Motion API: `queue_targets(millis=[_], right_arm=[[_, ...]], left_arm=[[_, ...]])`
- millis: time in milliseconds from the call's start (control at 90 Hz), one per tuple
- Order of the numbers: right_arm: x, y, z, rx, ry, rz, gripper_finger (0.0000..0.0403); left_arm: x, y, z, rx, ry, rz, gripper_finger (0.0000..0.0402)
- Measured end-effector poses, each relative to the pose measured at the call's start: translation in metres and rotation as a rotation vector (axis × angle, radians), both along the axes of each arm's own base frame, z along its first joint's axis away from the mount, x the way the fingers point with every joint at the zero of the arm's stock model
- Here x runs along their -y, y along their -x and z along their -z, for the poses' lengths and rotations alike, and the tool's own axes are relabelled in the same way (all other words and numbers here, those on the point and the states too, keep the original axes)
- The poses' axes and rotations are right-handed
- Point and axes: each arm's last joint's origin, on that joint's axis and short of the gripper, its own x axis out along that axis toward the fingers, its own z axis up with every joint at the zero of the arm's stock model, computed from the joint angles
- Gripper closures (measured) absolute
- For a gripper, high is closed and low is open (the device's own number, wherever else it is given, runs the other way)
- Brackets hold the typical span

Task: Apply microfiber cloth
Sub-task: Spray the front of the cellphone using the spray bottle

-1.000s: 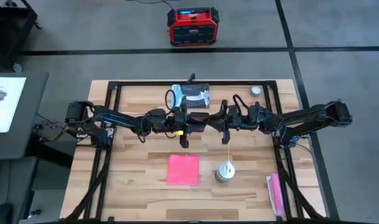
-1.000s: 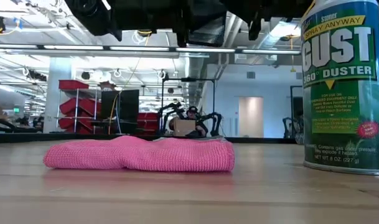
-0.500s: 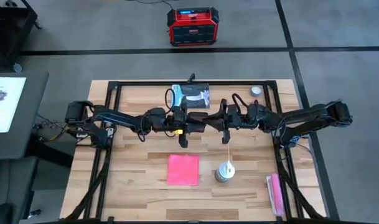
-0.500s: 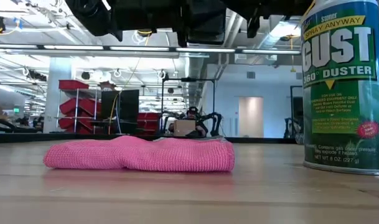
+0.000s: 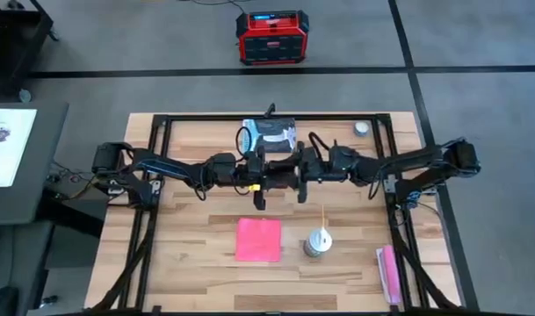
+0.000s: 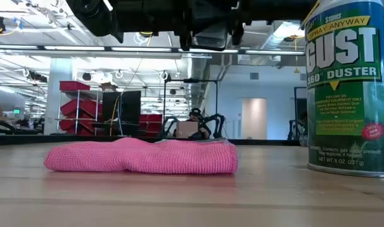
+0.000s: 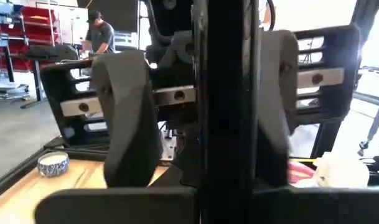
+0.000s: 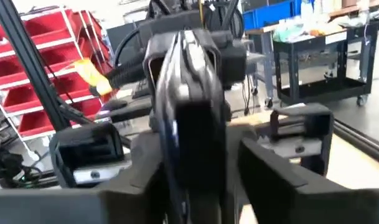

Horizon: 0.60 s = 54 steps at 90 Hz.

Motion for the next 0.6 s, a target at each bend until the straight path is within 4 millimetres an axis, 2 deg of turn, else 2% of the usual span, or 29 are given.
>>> queue_targets(millis=[44,89,411,600], right_arm=[[0.0000,0.0010,-0.0015,0.003,0.027,0.006,0.0361],[-0.0001,0.0028,-0.0037,0.005,0.050,0.005,0.0382],[-0.0006,0.0080,-0.0084,-0.003,0.073,0.012,0.0393],[-0.0005,0.0090,-0.0058,-0.039,0.072,0.014,0.0393]], left_arm=[[0.0003,0.0000,0.0003,-0.003,0.000,0.005,0.0401],[0.0003,-0.0001,0.0002,-0.003,0.003,0.003,0.0401],[0.0003,-0.0005,-0.0009,0.004,0.001,0.002,0.0401],[0.0003,-0.0002,0.0030,-0.028,0.026,0.003,0.0360]])
